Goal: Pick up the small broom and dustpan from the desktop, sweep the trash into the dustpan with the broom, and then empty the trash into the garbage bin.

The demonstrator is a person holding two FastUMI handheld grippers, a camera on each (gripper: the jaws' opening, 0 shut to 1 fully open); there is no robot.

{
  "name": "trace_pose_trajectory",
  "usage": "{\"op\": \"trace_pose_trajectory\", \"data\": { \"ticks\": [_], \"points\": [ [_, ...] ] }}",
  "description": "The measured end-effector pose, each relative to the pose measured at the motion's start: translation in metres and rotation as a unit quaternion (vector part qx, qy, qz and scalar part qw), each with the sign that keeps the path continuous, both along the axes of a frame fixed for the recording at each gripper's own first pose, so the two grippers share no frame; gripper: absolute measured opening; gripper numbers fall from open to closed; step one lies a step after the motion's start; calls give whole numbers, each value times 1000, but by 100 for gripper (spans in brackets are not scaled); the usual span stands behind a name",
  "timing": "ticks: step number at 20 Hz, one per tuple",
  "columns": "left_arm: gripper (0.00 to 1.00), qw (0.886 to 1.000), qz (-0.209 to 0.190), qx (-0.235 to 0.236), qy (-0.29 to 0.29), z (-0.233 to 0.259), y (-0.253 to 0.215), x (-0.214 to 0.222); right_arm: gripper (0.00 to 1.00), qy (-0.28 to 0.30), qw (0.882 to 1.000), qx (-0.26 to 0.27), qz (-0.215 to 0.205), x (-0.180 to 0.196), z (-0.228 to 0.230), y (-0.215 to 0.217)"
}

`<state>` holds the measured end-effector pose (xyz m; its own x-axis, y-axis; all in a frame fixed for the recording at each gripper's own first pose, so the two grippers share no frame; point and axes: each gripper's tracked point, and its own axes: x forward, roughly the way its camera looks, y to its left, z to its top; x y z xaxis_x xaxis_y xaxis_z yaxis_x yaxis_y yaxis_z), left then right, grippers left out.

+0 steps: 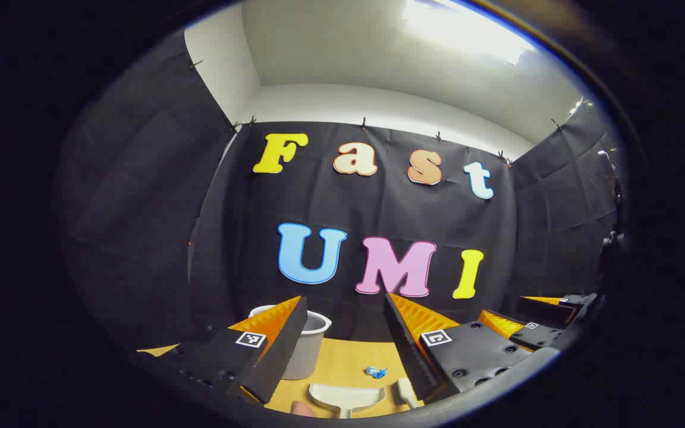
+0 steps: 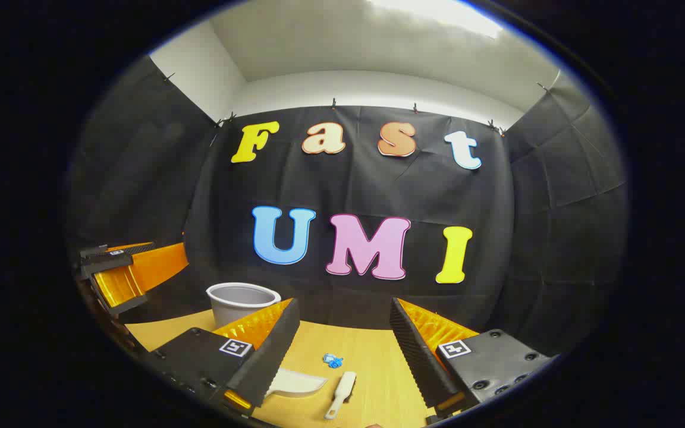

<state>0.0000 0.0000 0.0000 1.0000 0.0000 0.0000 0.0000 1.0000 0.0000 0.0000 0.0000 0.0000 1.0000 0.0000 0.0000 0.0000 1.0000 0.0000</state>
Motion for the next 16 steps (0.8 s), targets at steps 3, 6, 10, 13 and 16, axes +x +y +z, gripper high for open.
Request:
{"op": "trace_pose_trajectory", "data": {
  "ticks": [3, 6, 10, 13, 16],
  "points": [
    [77, 999, -6, 14, 33, -14, -2, 3, 98, 24, 1000, 9, -11, 1, -13, -2],
    [77, 999, -23, 27, 39, -14, -9, 1, 97, 31, 999, 20, -23, -1, -16, -5],
    [77, 997, -7, 61, 49, -23, -6, 2, 98, 37, 998, 32, -26, -3, -19, -3],
    [77, 996, -22, 56, 63, -32, -15, -6, 95, 38, 998, 31, -28, -6, -19, -1],
    [77, 995, -41, 55, 77, -41, -23, -11, 97, 43, 998, 25, -29, -11, -22, -2]
  ]
}}
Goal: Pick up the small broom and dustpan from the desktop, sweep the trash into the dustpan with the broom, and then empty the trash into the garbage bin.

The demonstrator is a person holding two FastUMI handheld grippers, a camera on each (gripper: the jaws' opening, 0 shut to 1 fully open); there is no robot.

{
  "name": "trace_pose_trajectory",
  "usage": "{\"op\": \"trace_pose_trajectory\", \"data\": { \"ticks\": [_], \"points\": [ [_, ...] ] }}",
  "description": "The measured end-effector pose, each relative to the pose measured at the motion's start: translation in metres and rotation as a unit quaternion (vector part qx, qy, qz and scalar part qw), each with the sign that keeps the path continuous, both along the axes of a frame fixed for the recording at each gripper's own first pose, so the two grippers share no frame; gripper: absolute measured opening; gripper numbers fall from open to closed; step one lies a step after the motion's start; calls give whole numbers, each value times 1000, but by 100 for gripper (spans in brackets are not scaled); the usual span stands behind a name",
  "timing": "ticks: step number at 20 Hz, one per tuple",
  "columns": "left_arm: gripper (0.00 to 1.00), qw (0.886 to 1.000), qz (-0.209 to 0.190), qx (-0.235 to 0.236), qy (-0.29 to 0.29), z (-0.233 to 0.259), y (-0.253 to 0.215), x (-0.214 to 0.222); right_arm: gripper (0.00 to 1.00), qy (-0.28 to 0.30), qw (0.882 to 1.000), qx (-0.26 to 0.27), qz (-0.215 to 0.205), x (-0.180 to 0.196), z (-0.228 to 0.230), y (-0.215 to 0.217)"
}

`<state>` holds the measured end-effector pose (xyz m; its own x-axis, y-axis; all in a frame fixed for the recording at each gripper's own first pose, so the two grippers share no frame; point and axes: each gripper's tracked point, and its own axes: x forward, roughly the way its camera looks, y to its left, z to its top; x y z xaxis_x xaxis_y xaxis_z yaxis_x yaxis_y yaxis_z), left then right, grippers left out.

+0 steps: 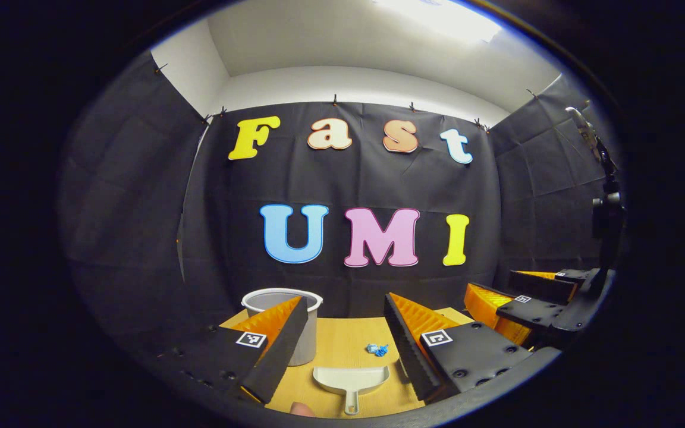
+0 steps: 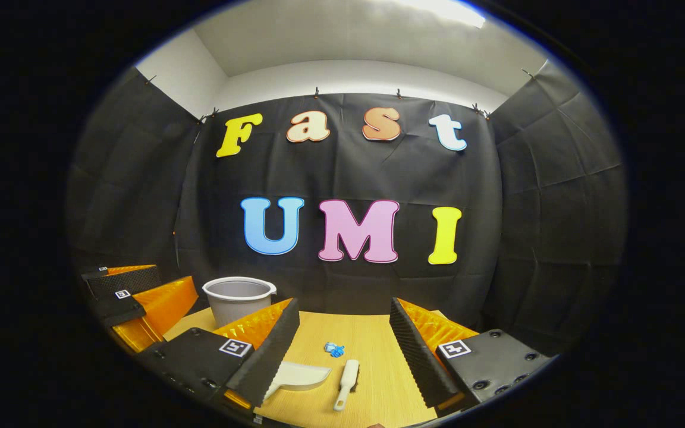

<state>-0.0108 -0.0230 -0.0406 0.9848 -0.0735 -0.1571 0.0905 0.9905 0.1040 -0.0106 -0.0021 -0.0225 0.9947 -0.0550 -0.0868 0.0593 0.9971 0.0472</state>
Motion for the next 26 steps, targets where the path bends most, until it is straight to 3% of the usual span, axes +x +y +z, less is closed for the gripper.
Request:
{"op": "trace_pose_trajectory", "data": {
  "ticks": [13, 23, 26],
  "points": [
    [77, 999, 14, -4, 51, -32, 12, 13, 97, 24, 999, 18, 12, 8, -16, 0],
    [77, 994, -3, -6, 110, -71, 6, 31, 95, 43, 998, 31, 15, 26, -37, -5],
    [77, 983, -10, -51, 177, -109, -5, 44, 95, 47, 998, 30, 30, 50, -41, -9]
  ]
}}
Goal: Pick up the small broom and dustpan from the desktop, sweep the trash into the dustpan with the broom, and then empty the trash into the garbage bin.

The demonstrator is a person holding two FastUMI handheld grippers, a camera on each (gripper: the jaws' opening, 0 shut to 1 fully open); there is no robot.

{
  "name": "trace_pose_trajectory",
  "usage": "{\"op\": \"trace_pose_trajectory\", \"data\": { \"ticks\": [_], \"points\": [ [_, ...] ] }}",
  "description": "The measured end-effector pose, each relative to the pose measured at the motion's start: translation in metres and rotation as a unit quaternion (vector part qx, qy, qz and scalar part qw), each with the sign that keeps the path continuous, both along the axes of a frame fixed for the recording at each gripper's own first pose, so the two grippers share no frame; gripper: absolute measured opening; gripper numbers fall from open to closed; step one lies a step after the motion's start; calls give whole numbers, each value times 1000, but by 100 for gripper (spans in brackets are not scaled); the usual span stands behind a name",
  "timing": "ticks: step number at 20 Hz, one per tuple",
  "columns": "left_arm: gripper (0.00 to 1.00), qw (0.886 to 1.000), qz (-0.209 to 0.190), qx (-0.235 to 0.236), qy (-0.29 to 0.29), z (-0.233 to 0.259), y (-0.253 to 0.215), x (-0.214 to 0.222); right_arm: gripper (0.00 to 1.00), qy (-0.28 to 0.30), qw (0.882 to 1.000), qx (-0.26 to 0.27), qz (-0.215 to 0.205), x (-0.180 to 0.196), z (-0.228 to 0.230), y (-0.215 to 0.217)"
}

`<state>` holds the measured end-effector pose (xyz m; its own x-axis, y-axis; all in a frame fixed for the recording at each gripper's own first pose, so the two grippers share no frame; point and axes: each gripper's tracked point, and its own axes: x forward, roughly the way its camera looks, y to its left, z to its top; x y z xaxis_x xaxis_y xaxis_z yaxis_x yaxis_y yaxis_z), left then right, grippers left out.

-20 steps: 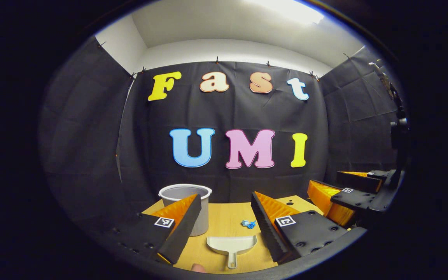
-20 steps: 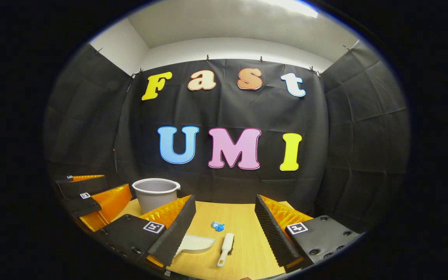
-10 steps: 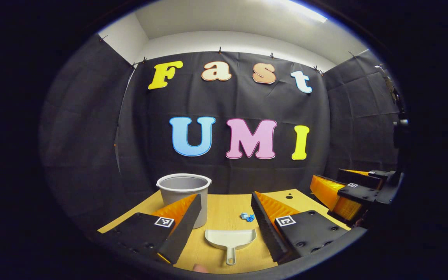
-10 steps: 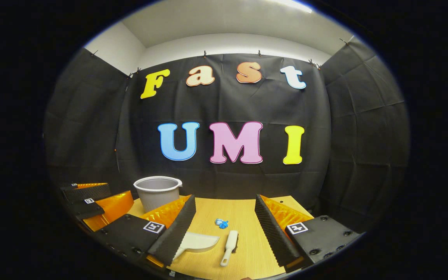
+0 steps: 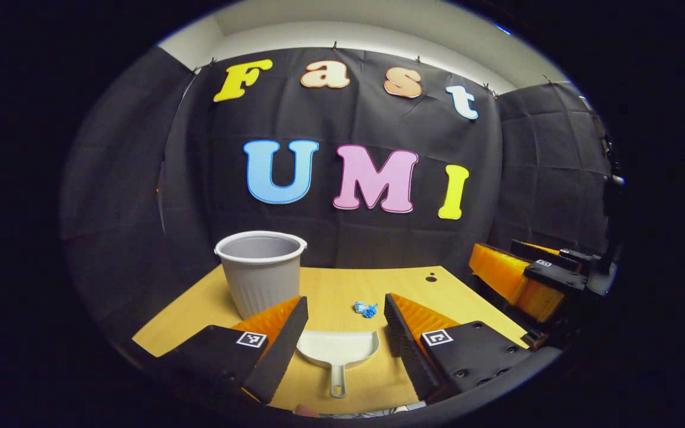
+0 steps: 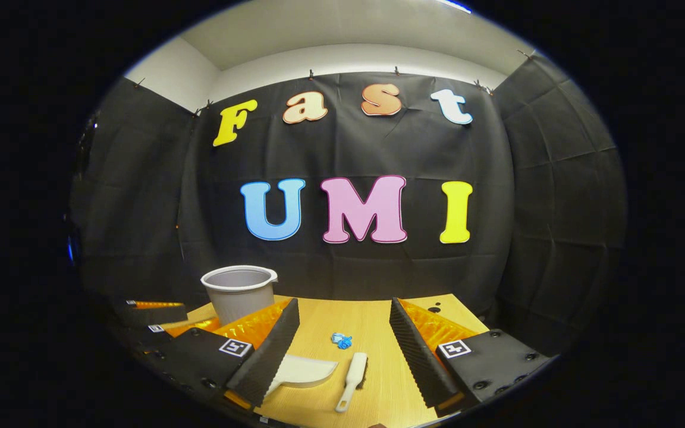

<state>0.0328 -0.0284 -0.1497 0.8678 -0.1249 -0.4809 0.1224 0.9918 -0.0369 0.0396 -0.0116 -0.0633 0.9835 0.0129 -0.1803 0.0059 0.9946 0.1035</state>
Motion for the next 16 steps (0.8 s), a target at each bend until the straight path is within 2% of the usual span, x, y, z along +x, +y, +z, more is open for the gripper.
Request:
{"op": "trace_pose_trajectory", "data": {
  "ticks": [2, 5, 6, 9, 13, 16],
  "points": [
    [77, 999, 13, -16, 44, -27, 4, 5, 98, 5, 1000, -2, 5, 13, -4, -6],
    [77, 992, 20, -4, 122, -77, 11, 2, 95, 17, 1000, -4, 12, 32, -19, -17],
    [77, 982, 10, -11, 187, -105, 5, -8, 98, 23, 1000, -4, 14, 38, -25, -20],
    [79, 959, 22, -50, 278, -142, 1, -19, 96, 51, 998, 0, 22, 53, -49, -30],
    [79, 925, 39, -17, 379, -198, 1, -24, 98, 87, 995, 21, 37, 68, -88, -38],
    [79, 891, 60, -15, 449, -227, 5, -23, 98, 136, 988, 51, 52, 70, -128, -40]
  ]
}}
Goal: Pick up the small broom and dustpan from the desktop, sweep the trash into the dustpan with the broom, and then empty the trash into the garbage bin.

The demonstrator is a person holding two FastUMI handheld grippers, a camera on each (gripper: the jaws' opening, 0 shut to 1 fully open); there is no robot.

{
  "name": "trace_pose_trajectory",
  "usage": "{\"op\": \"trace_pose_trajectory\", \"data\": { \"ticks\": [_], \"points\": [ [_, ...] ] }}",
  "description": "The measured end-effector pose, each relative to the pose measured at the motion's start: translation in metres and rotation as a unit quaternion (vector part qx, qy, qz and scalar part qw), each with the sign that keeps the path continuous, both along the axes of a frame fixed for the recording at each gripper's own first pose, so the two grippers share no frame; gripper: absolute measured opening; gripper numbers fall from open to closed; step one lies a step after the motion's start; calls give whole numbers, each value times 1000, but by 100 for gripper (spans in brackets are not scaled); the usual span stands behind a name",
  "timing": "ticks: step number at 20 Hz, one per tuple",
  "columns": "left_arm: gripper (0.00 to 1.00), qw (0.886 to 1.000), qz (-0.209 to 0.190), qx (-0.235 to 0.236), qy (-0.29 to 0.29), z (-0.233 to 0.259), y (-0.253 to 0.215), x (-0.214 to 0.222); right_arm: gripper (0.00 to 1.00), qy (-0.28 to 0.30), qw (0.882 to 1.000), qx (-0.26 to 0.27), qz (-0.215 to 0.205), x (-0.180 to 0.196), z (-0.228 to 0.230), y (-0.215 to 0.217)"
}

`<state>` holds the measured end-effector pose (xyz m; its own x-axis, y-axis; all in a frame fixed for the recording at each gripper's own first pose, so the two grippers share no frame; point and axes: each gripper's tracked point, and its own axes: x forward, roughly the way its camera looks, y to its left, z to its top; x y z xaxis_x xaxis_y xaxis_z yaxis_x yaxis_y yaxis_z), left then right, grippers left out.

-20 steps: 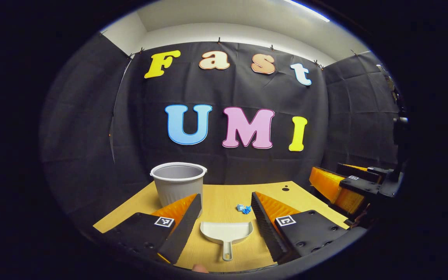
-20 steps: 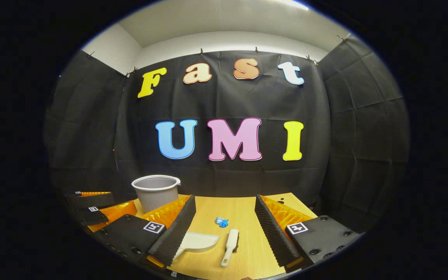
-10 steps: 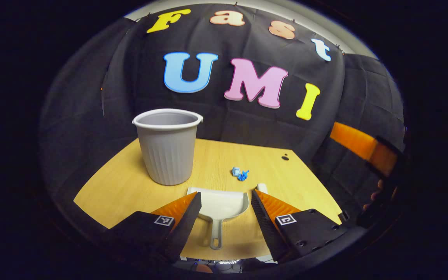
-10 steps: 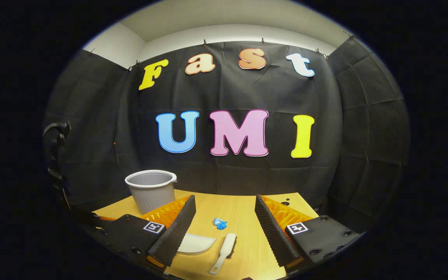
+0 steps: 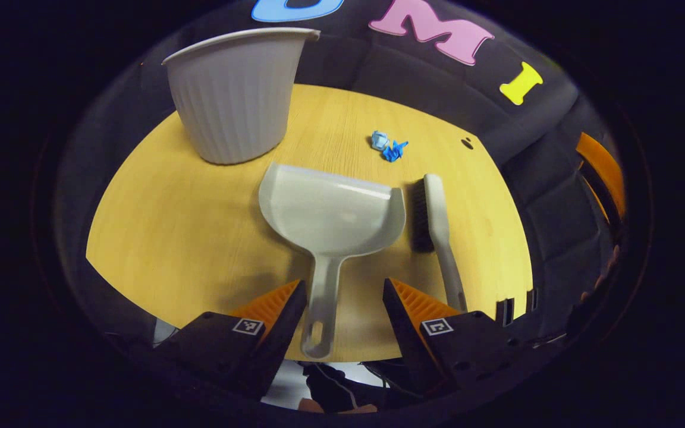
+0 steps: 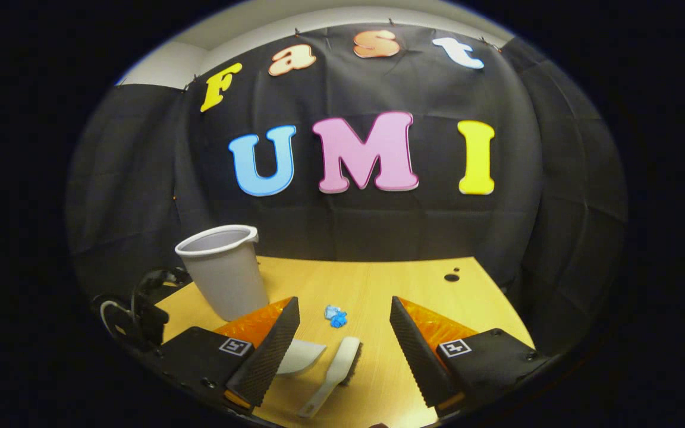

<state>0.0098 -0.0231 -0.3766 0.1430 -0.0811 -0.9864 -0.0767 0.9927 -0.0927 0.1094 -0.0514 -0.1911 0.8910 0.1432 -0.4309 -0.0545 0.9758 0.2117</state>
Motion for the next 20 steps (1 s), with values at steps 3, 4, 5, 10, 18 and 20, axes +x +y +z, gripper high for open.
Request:
{"op": "trace_pose_trajectory", "data": {
  "ticks": [3, 4, 5, 10, 18, 20],
  "points": [
    [80, 998, -9, 26, 64, -32, 5, 2, 98, 57, 998, 29, 0, -7, -46, -6],
    [80, 996, -18, 39, 82, -38, 9, 4, 96, 82, 996, 31, -3, -13, -65, -10],
    [80, 994, -27, 51, 97, -45, 12, 5, 95, 108, 993, 41, -4, -20, -82, -11],
    [79, 985, -55, 65, 151, -66, 6, 25, 96, 178, 982, 69, 5, -41, -111, 0],
    [29, 979, -97, 63, 166, -67, 12, 27, 94, 252, 964, 76, 49, -65, -124, 38],
    [30, 982, -100, 51, 155, -67, 13, 27, 94, 285, 954, 77, 49, -69, -139, 45]
  ]
}}
